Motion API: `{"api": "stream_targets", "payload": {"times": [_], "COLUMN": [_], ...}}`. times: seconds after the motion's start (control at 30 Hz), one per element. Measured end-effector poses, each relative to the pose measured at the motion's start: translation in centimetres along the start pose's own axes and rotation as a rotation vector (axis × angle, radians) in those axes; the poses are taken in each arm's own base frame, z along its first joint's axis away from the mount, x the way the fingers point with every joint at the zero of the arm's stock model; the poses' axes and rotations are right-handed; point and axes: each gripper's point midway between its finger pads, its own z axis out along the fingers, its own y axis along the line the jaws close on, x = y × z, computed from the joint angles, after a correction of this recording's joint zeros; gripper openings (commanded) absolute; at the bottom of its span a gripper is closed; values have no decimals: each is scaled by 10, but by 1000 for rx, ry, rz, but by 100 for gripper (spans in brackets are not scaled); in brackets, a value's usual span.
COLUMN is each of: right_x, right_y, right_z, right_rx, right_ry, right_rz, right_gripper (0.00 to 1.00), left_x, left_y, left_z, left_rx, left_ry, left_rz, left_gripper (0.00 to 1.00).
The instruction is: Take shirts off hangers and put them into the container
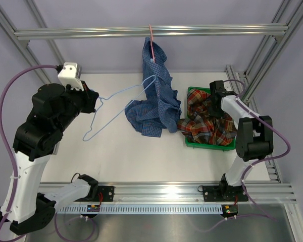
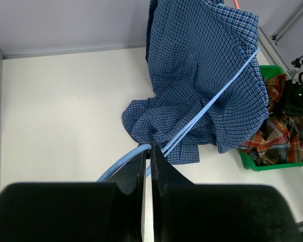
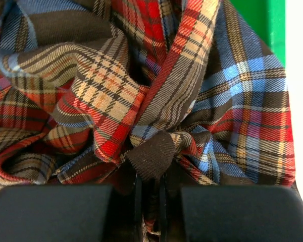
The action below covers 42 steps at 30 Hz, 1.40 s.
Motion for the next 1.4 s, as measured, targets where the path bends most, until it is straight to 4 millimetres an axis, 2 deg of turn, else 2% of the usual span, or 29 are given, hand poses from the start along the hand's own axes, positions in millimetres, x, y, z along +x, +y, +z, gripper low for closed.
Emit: {"api": "stream_targets", "payload": {"times": [0.1,0.13,0.2,0.27,0.33,0.4,0.5,0.6,0.7,0.77,0.83,0.97,1.07,1.17,1.23,1.33,1.4], "right_x": [1,3,7,8,4,-6,-39,-76,-90,-92,-91,-78,-60,-50,-45,-27,-12], "right_y": [4,6,9,13,16,16,10,-5,-21,-26,-24,8,35,53,56,55,55], "right_z": [-1,-1,-5,-16,-37,-69,-127,-197,-241,-253,-257,-271,-305,-368,-414,-481,-509], "right_rx": [-22,-26,-34,-45,-57,-74,-113,-154,-169,-167,-190,-396,-636,-886,-1023,-1241,-1366], "right_ry": [4,2,-3,-21,-58,-108,-241,-419,-526,-551,-550,-516,-496,-537,-596,-646,-643], "right_rz": [-1,-4,-21,-42,-64,-68,-35,17,41,37,16,-66,-140,-212,-258,-329,-363], "right_gripper": [35,49,54,65,68,80,100,100,100,99,99,97,96,95,93,86,84], "left_x": [3,5,10,12,12,12,13,14,16,16,16,17,17,18,23,27,30], "left_y": [-3,-4,-5,-5,-5,-5,-5,-6,-6,-8,-11,-23,-38,-61,-76,-96,-107], "left_z": [2,3,5,6,6,6,6,5,3,1,-1,-12,-31,-62,-84,-114,-124], "left_rx": [20,24,28,31,33,34,35,41,49,66,84,165,270,437,556,720,815], "left_ry": [7,12,23,29,31,31,33,36,44,43,42,37,24,-8,-22,-31,-21], "left_rz": [1,2,4,4,6,9,14,24,35,42,49,53,51,55,61,79,99], "left_gripper": [0,0,0,0,0,0,0,0,0,0,0,0,0,0,0,0,0]}}
